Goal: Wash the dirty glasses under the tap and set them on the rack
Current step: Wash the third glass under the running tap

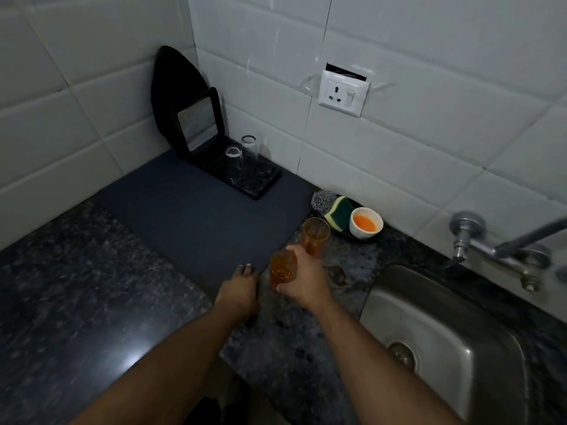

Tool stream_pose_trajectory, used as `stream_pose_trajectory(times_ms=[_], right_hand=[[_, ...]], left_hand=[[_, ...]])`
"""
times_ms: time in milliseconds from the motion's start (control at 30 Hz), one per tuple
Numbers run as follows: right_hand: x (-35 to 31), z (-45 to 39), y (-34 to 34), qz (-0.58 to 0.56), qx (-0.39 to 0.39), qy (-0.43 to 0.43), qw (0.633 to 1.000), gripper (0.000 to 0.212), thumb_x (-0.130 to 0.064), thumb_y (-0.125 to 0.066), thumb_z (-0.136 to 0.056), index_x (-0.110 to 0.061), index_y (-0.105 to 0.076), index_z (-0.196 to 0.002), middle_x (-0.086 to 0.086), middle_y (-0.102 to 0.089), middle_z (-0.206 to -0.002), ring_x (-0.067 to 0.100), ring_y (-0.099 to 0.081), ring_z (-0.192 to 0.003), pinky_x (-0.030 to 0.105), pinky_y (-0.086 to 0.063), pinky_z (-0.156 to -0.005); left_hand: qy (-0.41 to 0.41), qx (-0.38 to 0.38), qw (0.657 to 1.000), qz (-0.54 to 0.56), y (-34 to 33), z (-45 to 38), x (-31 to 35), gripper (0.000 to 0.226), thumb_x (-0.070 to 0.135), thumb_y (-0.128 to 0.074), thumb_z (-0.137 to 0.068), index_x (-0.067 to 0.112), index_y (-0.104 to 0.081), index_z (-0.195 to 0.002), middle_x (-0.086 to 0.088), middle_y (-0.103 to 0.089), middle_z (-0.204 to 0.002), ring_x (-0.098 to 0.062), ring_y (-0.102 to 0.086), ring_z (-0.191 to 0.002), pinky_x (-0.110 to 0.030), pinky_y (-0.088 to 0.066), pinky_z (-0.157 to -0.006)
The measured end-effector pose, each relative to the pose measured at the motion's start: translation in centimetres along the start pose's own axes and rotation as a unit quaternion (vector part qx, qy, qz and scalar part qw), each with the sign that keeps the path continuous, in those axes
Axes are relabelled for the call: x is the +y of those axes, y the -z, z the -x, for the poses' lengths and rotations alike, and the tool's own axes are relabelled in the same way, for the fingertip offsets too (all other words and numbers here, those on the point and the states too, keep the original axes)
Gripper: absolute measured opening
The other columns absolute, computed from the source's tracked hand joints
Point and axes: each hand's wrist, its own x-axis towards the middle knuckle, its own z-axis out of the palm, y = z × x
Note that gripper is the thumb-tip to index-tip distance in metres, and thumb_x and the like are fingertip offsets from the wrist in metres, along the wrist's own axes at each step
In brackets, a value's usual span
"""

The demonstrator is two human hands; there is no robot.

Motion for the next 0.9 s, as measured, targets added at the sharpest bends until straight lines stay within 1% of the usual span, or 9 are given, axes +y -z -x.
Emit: stream_pose_trajectory(times_ms=[67, 133, 200, 267, 333, 433, 567, 767, 900], right_hand=[[0.4, 0.1, -0.6, -0.020, 0.024, -0.004, 1.000, 0.071, -0.021, -0.096, -0.065, -0.028, -0.055, -0.123, -0.009, -0.066, -0.102, 0.013, -0.067, -0.095, 0.024, -0.054, -0.081], [0.9, 0.6, -0.6, -0.031, 0.040, -0.011, 0.999, 0.070, -0.025, -0.096, -0.064, -0.032, -0.051, -0.117, -0.007, -0.065, -0.101, 0.015, -0.066, -0.093, 0.031, -0.058, -0.081], [1.8, 1.5, -0.4, -0.036, 0.044, -0.020, 0.998, 0.076, -0.029, -0.096, -0.061, -0.034, -0.049, -0.120, -0.007, -0.065, -0.104, 0.016, -0.066, -0.095, 0.035, -0.058, -0.083], [3.3, 3.4, 0.6, -0.050, 0.054, -0.040, 0.996, 0.078, -0.038, -0.094, -0.056, -0.039, -0.047, -0.119, -0.009, -0.066, -0.105, 0.015, -0.066, -0.094, 0.037, -0.058, -0.082], [5.4, 5.8, 2.4, -0.068, 0.072, -0.062, 0.993, 0.076, -0.041, -0.094, -0.053, -0.040, -0.048, -0.114, -0.011, -0.067, -0.102, 0.012, -0.066, -0.091, 0.036, -0.059, -0.082], [8.5, 9.2, 5.5, -0.088, 0.108, -0.092, 0.986, 0.073, -0.041, -0.092, -0.051, -0.038, -0.052, -0.112, -0.012, -0.068, -0.097, 0.009, -0.066, -0.086, 0.036, -0.060, -0.079], [12.9, 14.1, 10.6, -0.094, 0.171, -0.128, 0.972, 0.073, -0.045, -0.088, -0.046, -0.037, -0.052, -0.109, -0.013, -0.067, -0.094, 0.011, -0.066, -0.084, 0.039, -0.060, -0.075], [17.4, 17.8, 16.7, -0.092, 0.249, -0.176, 0.948, 0.070, -0.040, -0.091, -0.049, -0.036, -0.056, -0.109, -0.014, -0.065, -0.095, 0.012, -0.065, -0.086, 0.031, -0.053, -0.071], [19.7, 18.2, 19.5, -0.103, 0.285, -0.199, 0.932, 0.068, -0.036, -0.093, -0.053, -0.039, -0.053, -0.107, -0.017, -0.063, -0.093, 0.007, -0.063, -0.085, 0.032, -0.056, -0.073]], left_hand=[[0.003, -0.001, 1.000, -0.016, -0.3, 0.1, 0.2, 0.082, 0.036, -0.065, -0.095, 0.015, -0.025, -0.164, -0.008, -0.013, -0.174, -0.029, -0.013, -0.160, -0.053, -0.041, -0.117], [0.007, -0.004, 1.000, -0.006, -0.3, 0.2, 0.5, 0.077, 0.035, -0.061, -0.098, 0.013, -0.026, -0.164, -0.009, -0.013, -0.174, -0.029, -0.014, -0.160, -0.052, -0.039, -0.119], [0.014, -0.005, 1.000, 0.013, 0.0, 0.4, 0.8, 0.066, 0.035, -0.059, -0.098, 0.012, -0.039, -0.157, -0.012, -0.027, -0.168, -0.032, -0.028, -0.154, -0.050, -0.042, -0.116], [0.019, 0.016, 0.999, 0.023, 0.1, 0.9, 1.7, 0.054, 0.036, -0.060, -0.094, 0.012, -0.053, -0.143, -0.012, -0.044, -0.153, -0.032, -0.048, -0.138, -0.048, -0.050, -0.107], [0.018, 0.031, 0.999, 0.027, 0.4, 1.4, 4.0, 0.048, 0.032, -0.063, -0.093, 0.011, -0.058, -0.136, -0.012, -0.052, -0.145, -0.032, -0.058, -0.127, -0.043, -0.053, -0.101], [-0.005, 0.042, 0.999, 0.006, 0.8, 2.2, 8.7, 0.034, 0.029, -0.060, -0.096, 0.012, -0.065, -0.125, -0.011, -0.065, -0.131, -0.031, -0.064, -0.117, -0.038, -0.054, -0.092], [-0.068, 0.077, 0.995, -0.004, 0.5, 2.9, 17.4, 0.033, 0.040, -0.058, -0.096, 0.018, -0.067, -0.120, -0.011, -0.070, -0.118, -0.031, -0.068, -0.107, -0.037, -0.057, -0.083], [-0.155, 0.107, 0.981, 0.036, 1.2, 3.0, 28.5, 0.034, 0.049, -0.061, -0.098, 0.017, -0.067, -0.086, -0.008, -0.073, -0.095, -0.028, -0.069, -0.092, -0.035, -0.051, -0.071], [-0.188, 0.122, 0.970, 0.090, 2.1, 1.2, 34.6, 0.032, 0.042, -0.065, -0.098, 0.013, -0.072, -0.089, -0.008, -0.074, -0.091, -0.027, -0.070, -0.088, -0.037, -0.058, -0.075]])
